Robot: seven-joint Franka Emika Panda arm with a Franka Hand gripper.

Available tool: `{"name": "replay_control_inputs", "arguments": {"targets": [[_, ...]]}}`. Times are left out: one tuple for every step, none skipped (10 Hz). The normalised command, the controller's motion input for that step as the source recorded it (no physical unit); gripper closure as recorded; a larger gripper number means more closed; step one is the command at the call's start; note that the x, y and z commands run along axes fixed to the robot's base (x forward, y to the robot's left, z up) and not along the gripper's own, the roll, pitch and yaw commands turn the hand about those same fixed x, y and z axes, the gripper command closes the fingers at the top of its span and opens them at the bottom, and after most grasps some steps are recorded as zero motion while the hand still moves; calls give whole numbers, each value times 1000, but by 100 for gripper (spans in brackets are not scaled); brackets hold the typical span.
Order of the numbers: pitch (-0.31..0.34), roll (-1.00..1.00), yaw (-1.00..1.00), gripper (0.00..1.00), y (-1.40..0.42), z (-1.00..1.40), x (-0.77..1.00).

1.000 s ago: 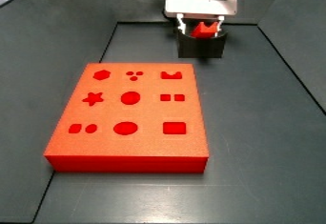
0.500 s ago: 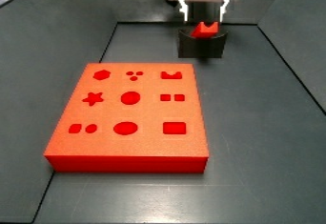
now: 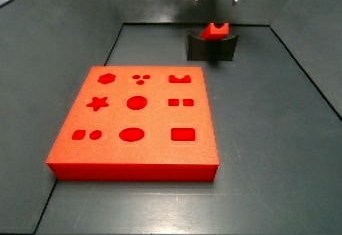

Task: Pick up the arch object. Move up. Place the arch object on the fixture. Regrasp the arch object. Move to above the board. Insert the arch object.
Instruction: Regrasp the arch object.

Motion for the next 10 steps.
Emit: {"name": "replay_control_inputs", "arguments": {"targets": [[47, 1000, 35, 0, -1000, 894, -2], [38, 1000, 34, 0, -1000, 888, -25], [30, 1000, 33, 0, -1000, 858, -53], [24, 1000, 32, 0, -1000, 808, -66], [21, 1000, 32, 0, -1000, 717, -68], [19, 1000, 33, 0, -1000, 618, -70], [16, 1000, 33, 0, -852, 403, -64], [11, 1000, 33, 0, -592, 163, -40], [8, 1000, 34, 0, -384, 103, -33], [5, 1000, 35, 0, -170, 72, -35]]}}
